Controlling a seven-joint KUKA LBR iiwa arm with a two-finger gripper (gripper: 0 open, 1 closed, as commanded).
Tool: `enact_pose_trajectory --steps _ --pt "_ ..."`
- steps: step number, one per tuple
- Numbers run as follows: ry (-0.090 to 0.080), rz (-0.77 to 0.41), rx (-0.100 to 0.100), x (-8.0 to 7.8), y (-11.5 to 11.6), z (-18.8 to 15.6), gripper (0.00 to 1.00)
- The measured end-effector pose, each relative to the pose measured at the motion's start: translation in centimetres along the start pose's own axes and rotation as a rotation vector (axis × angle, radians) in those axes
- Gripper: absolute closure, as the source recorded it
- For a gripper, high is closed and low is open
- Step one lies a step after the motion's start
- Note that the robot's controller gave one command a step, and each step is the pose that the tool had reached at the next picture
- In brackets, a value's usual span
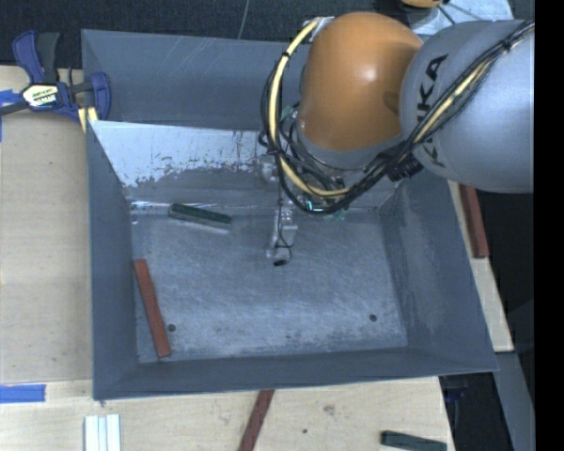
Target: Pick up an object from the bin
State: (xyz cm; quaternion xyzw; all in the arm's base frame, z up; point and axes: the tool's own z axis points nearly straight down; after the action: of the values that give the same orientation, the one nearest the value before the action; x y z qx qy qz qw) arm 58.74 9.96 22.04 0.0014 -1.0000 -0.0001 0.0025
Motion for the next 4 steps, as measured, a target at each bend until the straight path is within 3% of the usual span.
enact_pose_trajectory --steps 2,3,4 --pt "-0.009 -0.049 0.000 0.6 -0.9 0.8 0.00" --pt "-0.015 -0.090 0.001 -0.8 3.7 6.3 0.00" --pt "-0.010 -0.115 -0.002 -1.7 3.0 14.6 0.00"
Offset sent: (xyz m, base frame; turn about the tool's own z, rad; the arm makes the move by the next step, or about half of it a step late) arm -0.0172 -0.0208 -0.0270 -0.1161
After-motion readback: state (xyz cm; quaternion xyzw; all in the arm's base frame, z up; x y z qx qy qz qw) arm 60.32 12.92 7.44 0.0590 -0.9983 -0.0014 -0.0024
